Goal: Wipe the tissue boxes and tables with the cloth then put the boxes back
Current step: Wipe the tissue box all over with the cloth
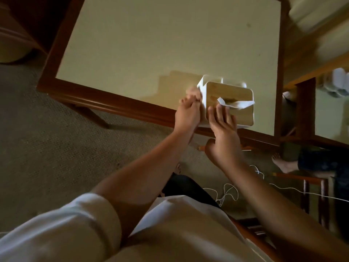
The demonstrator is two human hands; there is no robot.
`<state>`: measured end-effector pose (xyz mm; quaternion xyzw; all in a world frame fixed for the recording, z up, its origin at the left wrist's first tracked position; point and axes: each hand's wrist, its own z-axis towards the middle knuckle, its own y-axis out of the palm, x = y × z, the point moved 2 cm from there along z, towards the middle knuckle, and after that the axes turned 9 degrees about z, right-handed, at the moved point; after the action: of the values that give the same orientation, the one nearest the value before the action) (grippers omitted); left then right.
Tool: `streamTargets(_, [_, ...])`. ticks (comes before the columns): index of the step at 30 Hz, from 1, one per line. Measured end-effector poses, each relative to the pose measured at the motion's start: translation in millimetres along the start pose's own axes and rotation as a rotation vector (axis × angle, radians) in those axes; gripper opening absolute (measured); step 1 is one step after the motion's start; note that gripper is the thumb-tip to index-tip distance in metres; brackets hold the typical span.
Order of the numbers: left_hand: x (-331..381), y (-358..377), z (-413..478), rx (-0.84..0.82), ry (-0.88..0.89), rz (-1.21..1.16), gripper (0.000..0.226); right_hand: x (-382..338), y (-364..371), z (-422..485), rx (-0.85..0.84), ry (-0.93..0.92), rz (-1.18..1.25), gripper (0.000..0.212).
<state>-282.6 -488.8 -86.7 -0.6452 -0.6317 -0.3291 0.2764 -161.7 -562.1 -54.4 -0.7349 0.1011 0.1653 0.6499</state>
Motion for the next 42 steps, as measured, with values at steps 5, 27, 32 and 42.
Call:
streamTargets(5, [20.4, 12.4, 4.8, 0.019, 0.083, -0.036, 0.034, 5.6, 2.9, 0.7, -0.020, 0.016, 0.013, 0.118])
streamTargets(27, [46.7, 15.4, 11.3, 0.115, 0.055, -0.025, 0.034, 15.2, 4.6, 1.4, -0.042, 0.012, 0.022, 0.132])
streamTargets(32, [2.2, 17.5, -55.0, 0.112, 0.073, -0.045, 0.033, 15.0, 5.4, 5.0, 0.021, -0.027, -0.056, 0.116])
streamTargets(42, [45.9, 19.9, -31.5, 0.145, 0.129, 0.005, 0.037, 12.1, 2.7, 0.7, -0.102, 0.027, 0.034, 0.107])
